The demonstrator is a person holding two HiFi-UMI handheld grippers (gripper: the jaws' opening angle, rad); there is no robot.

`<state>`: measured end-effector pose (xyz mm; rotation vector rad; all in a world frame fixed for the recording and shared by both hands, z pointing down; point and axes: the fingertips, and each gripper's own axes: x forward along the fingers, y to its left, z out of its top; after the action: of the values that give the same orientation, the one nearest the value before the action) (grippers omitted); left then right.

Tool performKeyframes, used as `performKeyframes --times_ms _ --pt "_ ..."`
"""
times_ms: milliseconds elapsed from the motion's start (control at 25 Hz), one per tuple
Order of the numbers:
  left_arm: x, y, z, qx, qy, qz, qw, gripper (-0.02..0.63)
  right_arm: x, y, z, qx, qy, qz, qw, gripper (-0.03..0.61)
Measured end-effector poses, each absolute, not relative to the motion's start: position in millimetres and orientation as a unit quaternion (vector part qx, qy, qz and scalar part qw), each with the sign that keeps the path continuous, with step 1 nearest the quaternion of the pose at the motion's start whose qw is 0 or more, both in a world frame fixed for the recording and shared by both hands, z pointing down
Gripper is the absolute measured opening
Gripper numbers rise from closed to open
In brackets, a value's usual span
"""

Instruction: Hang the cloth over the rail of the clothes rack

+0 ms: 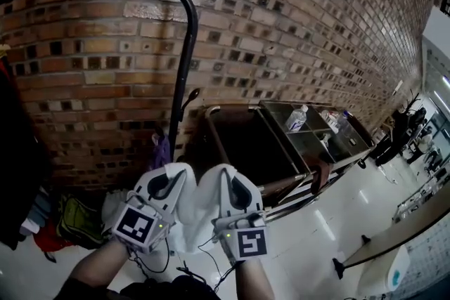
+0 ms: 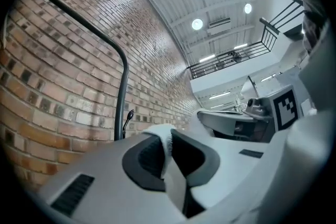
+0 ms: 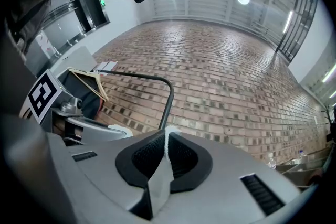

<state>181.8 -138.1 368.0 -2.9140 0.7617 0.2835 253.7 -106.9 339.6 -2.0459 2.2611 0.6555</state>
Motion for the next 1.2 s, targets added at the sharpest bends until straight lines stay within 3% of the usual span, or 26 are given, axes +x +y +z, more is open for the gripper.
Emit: performKeyframes --times_ms 240,1200 --pt "222 -181 354 -0.965 0.247 0.068 0.054 0.041 282 -157 320 -0.641 0.741 0.198 0.028 0.018" --pt "291 -269 212 -0.936 0.282 0.114 0.179 0.041 353 -266 184 -0.589 0.75 0.284 0.097 0.018"
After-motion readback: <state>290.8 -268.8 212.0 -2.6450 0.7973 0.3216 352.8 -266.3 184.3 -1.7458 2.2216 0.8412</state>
